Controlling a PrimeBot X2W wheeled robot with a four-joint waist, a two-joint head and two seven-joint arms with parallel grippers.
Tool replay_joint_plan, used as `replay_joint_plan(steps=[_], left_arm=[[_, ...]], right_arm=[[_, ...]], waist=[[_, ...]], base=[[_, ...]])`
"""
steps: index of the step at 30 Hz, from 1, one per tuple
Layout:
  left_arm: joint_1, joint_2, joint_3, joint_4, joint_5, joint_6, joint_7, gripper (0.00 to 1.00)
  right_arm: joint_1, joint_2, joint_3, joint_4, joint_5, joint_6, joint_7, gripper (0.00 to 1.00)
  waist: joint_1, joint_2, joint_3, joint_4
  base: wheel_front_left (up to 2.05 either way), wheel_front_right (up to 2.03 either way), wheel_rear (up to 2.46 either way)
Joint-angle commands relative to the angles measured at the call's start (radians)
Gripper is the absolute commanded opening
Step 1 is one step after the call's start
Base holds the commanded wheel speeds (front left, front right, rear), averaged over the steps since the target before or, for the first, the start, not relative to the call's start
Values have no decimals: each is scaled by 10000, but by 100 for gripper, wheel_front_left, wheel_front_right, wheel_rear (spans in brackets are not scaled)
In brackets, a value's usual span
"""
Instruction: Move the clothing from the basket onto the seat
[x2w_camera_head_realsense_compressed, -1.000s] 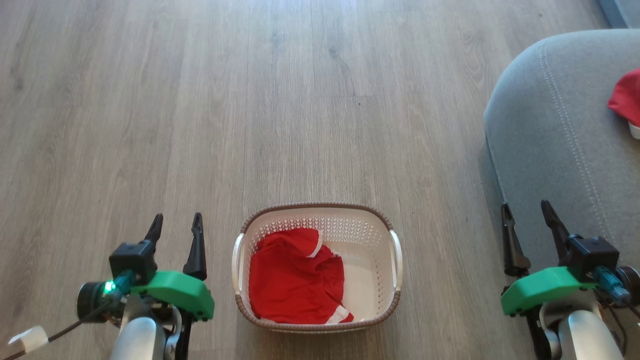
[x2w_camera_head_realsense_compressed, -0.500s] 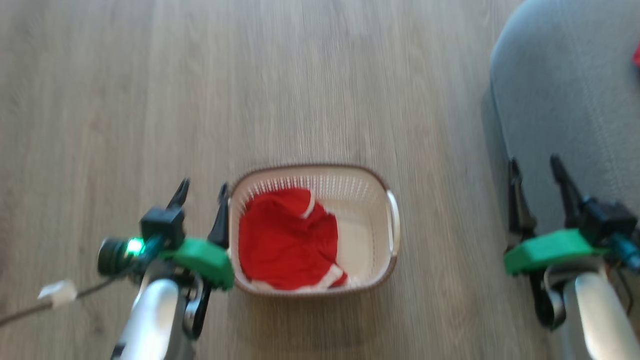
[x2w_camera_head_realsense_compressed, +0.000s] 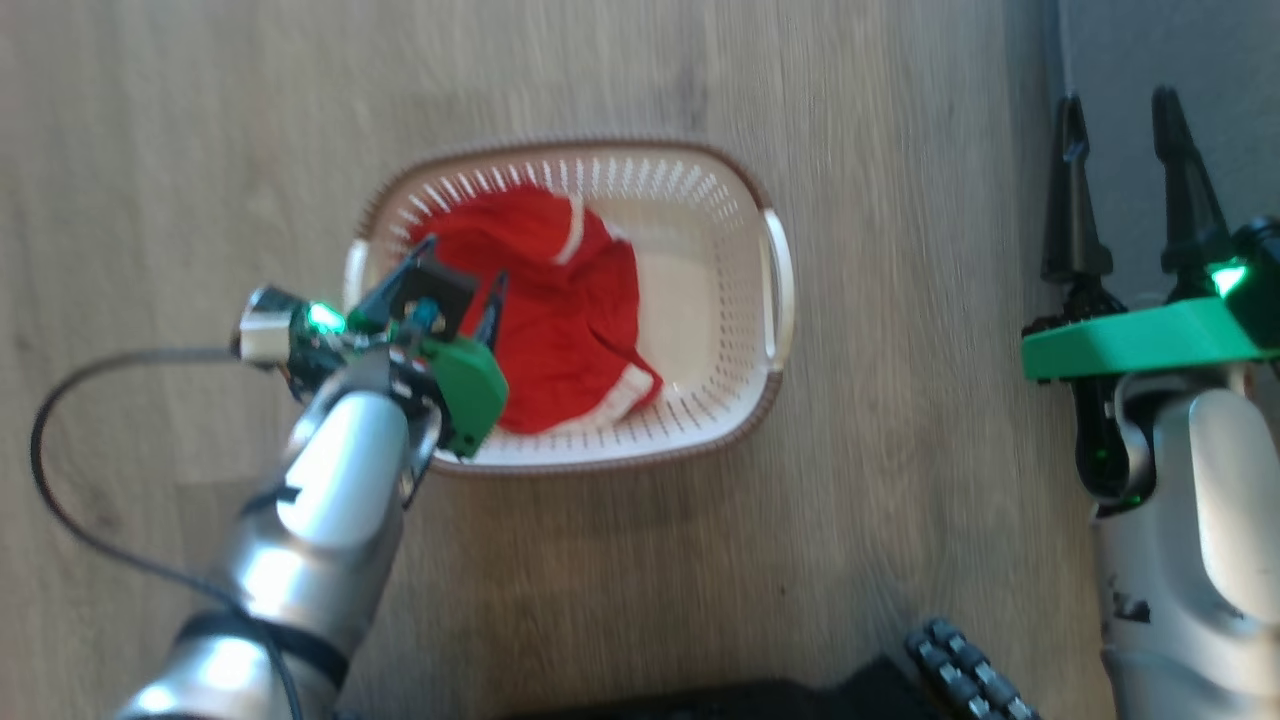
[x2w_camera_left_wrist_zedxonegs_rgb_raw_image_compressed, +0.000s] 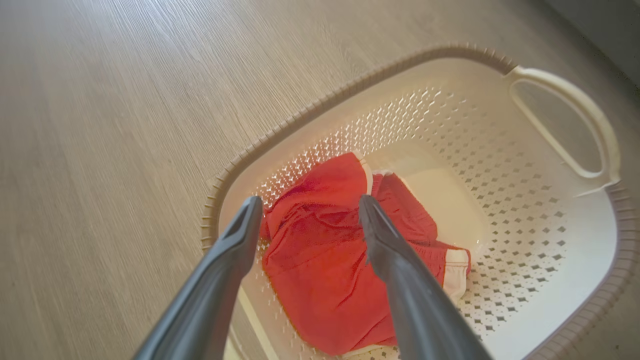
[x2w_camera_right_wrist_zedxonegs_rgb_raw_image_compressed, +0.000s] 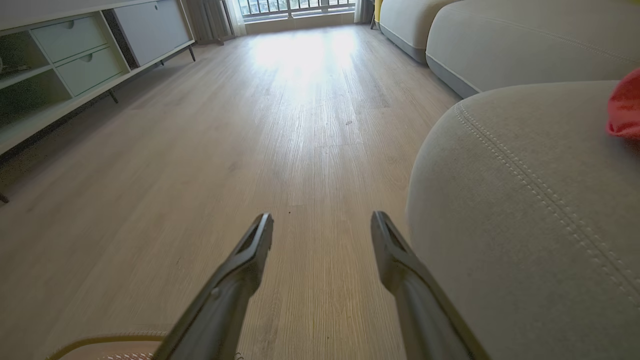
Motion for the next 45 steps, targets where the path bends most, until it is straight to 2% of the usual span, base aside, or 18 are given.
replay_joint_plan(steps=[1,9,15,27,45], left_arm=[[-200,171,149,56,124,43,48,100],[-2065,232,-323,2714,634,412,1126,100],[-2857,406,-485,3542,765,739,1231,100],[-3318,1185,-848,4092,972,1106,2113,100],[-3554,1809,-1218,4182,960,1322,2981,100]], right_arm=[[-16,5,253,-357,88,-2,-65,100],[-424,5,545,-567,560,-2,-65,100],[-483,5,720,-582,839,-2,-65,100],[-614,5,1248,-564,1649,-2,-65,100],[-650,5,1535,-571,2419,-2,-65,100]], waist=[[-5,0,944,-397],[-5,0,1771,-910],[-5,0,2104,-1204],[-5,0,2545,-1884],[-5,0,2846,-2421]], base=[[0,0,0],[0,0,0],[0,0,0],[0,0,0],[0,0,0]])
